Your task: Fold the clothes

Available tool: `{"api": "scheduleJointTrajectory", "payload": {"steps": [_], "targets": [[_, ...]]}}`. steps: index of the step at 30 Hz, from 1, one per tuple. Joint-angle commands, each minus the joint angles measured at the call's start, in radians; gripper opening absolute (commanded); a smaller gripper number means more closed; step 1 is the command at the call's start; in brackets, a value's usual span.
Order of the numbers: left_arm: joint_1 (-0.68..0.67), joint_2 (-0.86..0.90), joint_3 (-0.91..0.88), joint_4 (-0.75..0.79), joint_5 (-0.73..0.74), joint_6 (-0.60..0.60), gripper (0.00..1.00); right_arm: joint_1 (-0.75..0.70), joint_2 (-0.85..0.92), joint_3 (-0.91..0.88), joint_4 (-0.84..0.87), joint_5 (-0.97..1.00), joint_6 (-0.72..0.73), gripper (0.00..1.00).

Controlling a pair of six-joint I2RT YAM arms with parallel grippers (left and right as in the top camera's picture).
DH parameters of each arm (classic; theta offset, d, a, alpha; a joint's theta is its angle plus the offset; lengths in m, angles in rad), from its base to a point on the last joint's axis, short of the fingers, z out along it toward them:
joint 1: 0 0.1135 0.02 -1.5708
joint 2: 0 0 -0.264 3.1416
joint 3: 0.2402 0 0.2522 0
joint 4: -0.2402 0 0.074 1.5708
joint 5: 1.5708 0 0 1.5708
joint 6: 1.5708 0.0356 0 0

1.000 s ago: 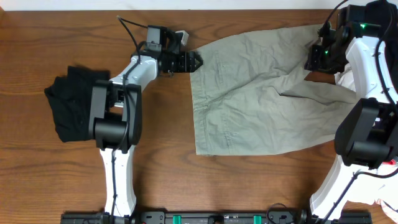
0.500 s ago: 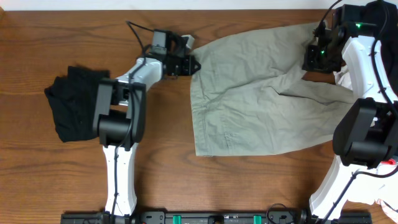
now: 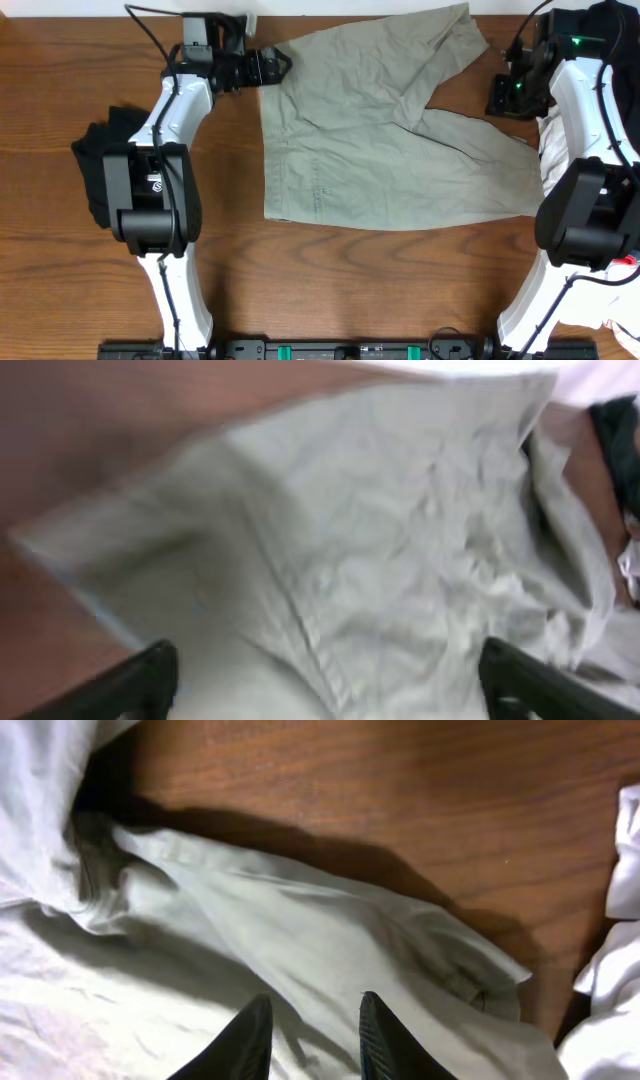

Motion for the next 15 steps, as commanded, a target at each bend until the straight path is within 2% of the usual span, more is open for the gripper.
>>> {"api": "scheduleJointTrajectory", "payload": {"steps": [1, 7, 9, 11, 15], "targets": [[-0.007, -0.006, 0.006, -0.117, -0.003, 0.013, 0.98, 0.014, 0.007, -0.002, -0.013, -0.005, -0.012, 0.28], [-0.021, -0.057, 0.006, -0.492, -0.003, 0.013, 0.98, 0.013, 0.007, -0.002, -0.049, 0.037, -0.008, 0.29], [-0.029, -0.076, 0.006, -0.599, -0.003, 0.027, 0.98, 0.010, 0.007, -0.002, -0.072, 0.100, 0.031, 0.33], [-0.035, -0.087, 0.006, -0.685, -0.004, 0.072, 0.98, 0.005, 0.007, -0.002, -0.094, 0.126, 0.048, 0.35], [-0.043, -0.087, -0.009, -0.821, -0.033, 0.080, 0.98, 0.001, 0.007, -0.003, -0.182, 0.122, 0.046, 0.37]]}}
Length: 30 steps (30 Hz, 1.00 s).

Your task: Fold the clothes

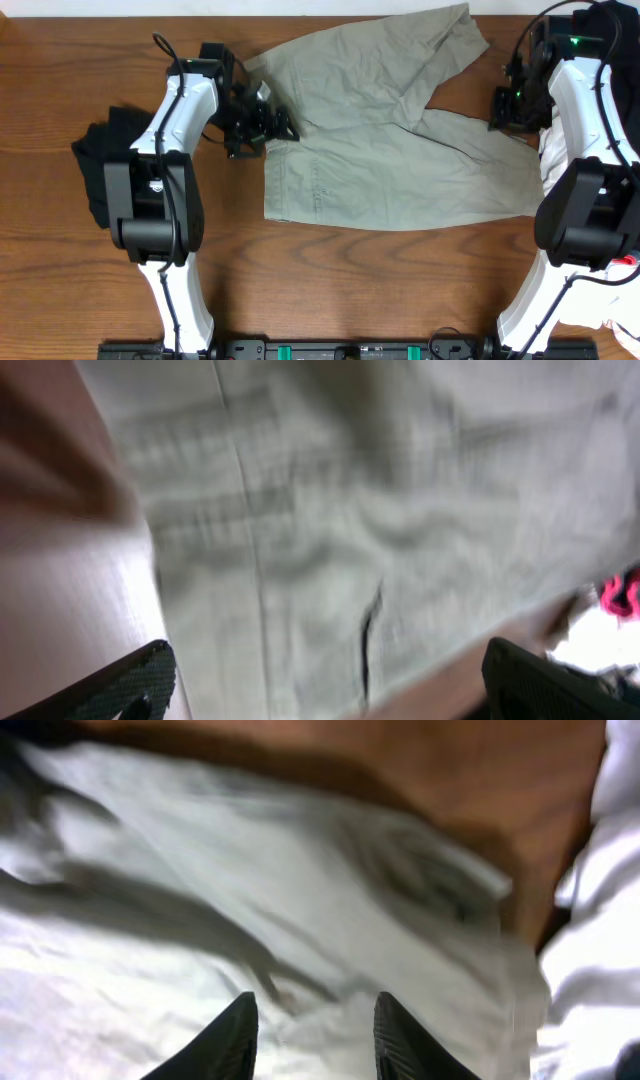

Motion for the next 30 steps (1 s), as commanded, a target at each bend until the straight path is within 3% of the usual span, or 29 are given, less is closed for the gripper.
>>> {"api": "scheduleJointTrajectory", "payload": {"steps": [1, 20, 30], "targets": [[-0.008, -0.029, -0.009, -0.050, -0.036, 0.035, 0.98, -0.003, 0.007, -0.005, -0.050, 0.033, 0.013, 0.37], [-0.032, -0.029, -0.295, -0.168, -0.033, 0.027, 0.98, -0.018, 0.007, -0.091, -0.052, 0.048, 0.013, 0.46], [-0.040, -0.029, -0.366, -0.020, 0.042, 0.024, 0.99, -0.018, 0.007, -0.091, -0.055, 0.048, 0.013, 0.45]]}}
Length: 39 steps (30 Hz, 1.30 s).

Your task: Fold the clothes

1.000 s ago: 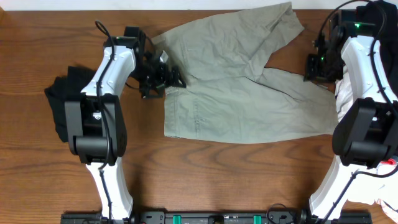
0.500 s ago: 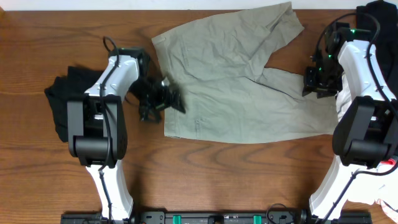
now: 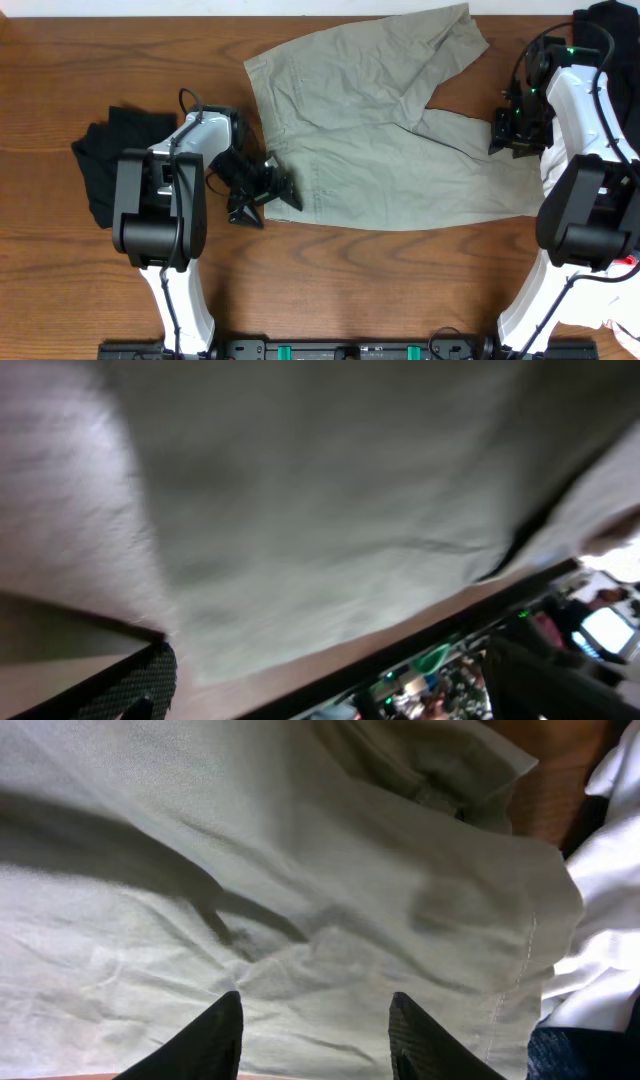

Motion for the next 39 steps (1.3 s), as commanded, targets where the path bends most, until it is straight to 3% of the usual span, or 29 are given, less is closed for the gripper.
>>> {"api": "scheduleJointTrajectory", "payload": {"steps": [1, 2, 4, 7, 12, 16, 20, 25, 34, 39], "targets": [[-0.011, -0.003, -0.013, 0.075, 0.024, 0.010, 0.98, -0.005, 0.006, -0.008, 0.000, 0.006, 0.006, 0.45], [-0.014, -0.003, -0.013, 0.090, 0.026, 0.010, 0.94, -0.005, 0.006, -0.008, 0.000, 0.006, 0.006, 0.45], [-0.020, -0.003, -0.013, 0.119, 0.027, 0.010, 0.75, -0.005, 0.006, -0.008, 0.000, 0.006, 0.006, 0.45], [-0.024, -0.003, -0.013, 0.150, 0.027, 0.010, 0.33, -0.005, 0.006, -0.008, -0.004, 0.006, 0.006, 0.44], [-0.017, -0.003, -0.013, 0.150, 0.026, 0.010, 0.07, -0.005, 0.006, -0.008, -0.004, 0.006, 0.006, 0.44], [0.000, -0.008, -0.011, 0.090, 0.000, 0.010, 0.06, -0.005, 0.006, -0.008, -0.004, 0.006, 0.006, 0.44], [0.045, -0.055, -0.011, -0.013, -0.142, 0.011, 0.06, -0.005, 0.006, -0.008, -0.004, 0.006, 0.006, 0.43], [0.127, -0.180, -0.011, -0.027, -0.300, 0.010, 0.06, -0.010, 0.006, -0.008, -0.006, 0.003, 0.006, 0.45], [0.203, -0.286, -0.012, -0.006, -0.285, -0.028, 0.06, -0.008, 0.006, -0.014, -0.096, -0.051, 0.006, 0.50], [0.169, -0.285, -0.013, -0.008, -0.281, -0.028, 0.06, -0.008, 0.006, -0.020, -0.023, -0.054, 0.005, 0.56]]}}
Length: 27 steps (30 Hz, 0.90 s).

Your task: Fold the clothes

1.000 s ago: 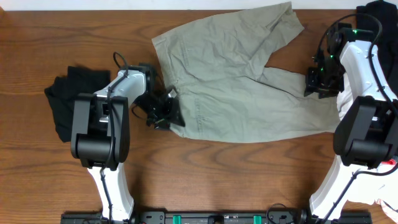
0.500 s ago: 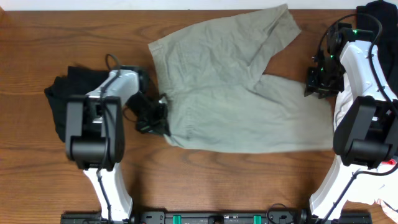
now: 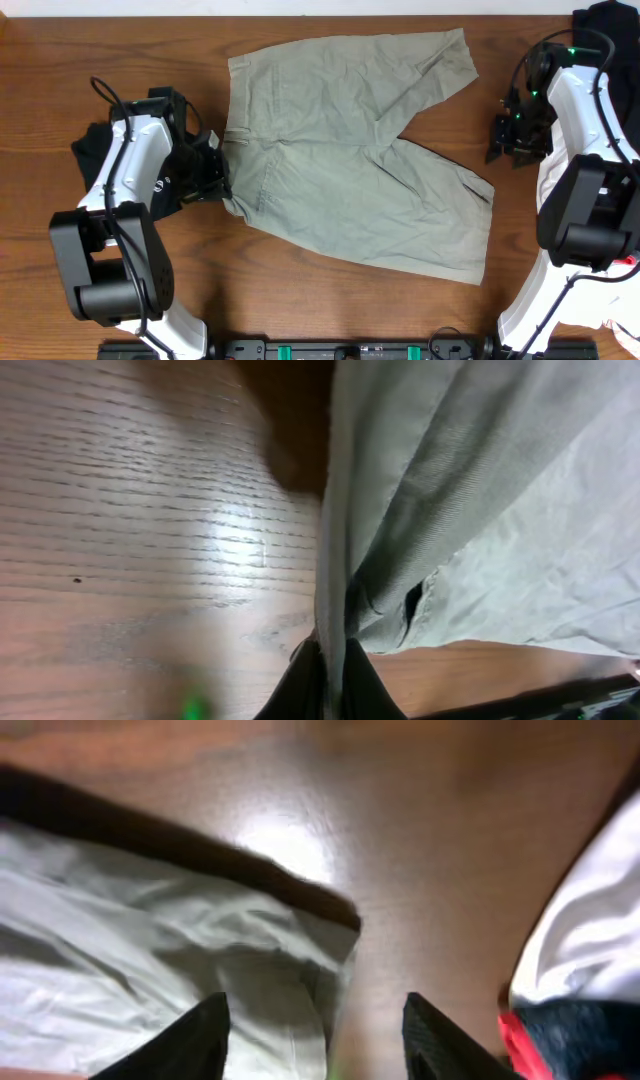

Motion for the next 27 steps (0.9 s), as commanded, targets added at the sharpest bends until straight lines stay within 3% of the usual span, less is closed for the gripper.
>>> {"api": "scheduleJointTrajectory", "payload": {"steps": [1, 5, 8, 9, 10, 12, 15, 20, 27], "targets": [[-0.031, 0.002, 0.002, -0.005, -0.008, -0.010, 0.06, -0.002, 0.006, -0.010, 0.050, -0.024, 0.003, 0.56], [-0.068, 0.002, 0.002, -0.018, -0.009, -0.010, 0.06, 0.000, 0.006, -0.010, 0.188, -0.186, -0.103, 0.50], [-0.085, 0.002, 0.002, -0.006, -0.010, -0.010, 0.06, 0.014, 0.006, -0.010, 0.354, -0.315, -0.139, 0.29], [-0.088, 0.002, 0.002, -0.001, -0.010, -0.010, 0.06, 0.021, 0.007, -0.010, 0.406, -0.330, -0.138, 0.26], [-0.088, 0.002, 0.002, 0.002, -0.009, -0.010, 0.05, 0.032, 0.008, -0.010, 0.468, -0.331, -0.138, 0.27], [-0.088, 0.002, 0.002, 0.003, -0.010, -0.009, 0.06, 0.052, 0.013, -0.010, 0.572, -0.332, -0.122, 0.51], [-0.088, 0.002, 0.002, 0.008, -0.010, -0.009, 0.06, 0.088, 0.021, -0.010, 0.685, -0.331, -0.099, 0.57], [-0.088, 0.002, 0.002, 0.019, -0.010, -0.009, 0.06, 0.154, 0.052, -0.010, 0.789, -0.322, -0.054, 0.61], [-0.088, 0.002, 0.002, 0.020, -0.010, -0.009, 0.06, 0.205, 0.131, -0.010, 0.813, -0.158, 0.033, 0.61]]}}
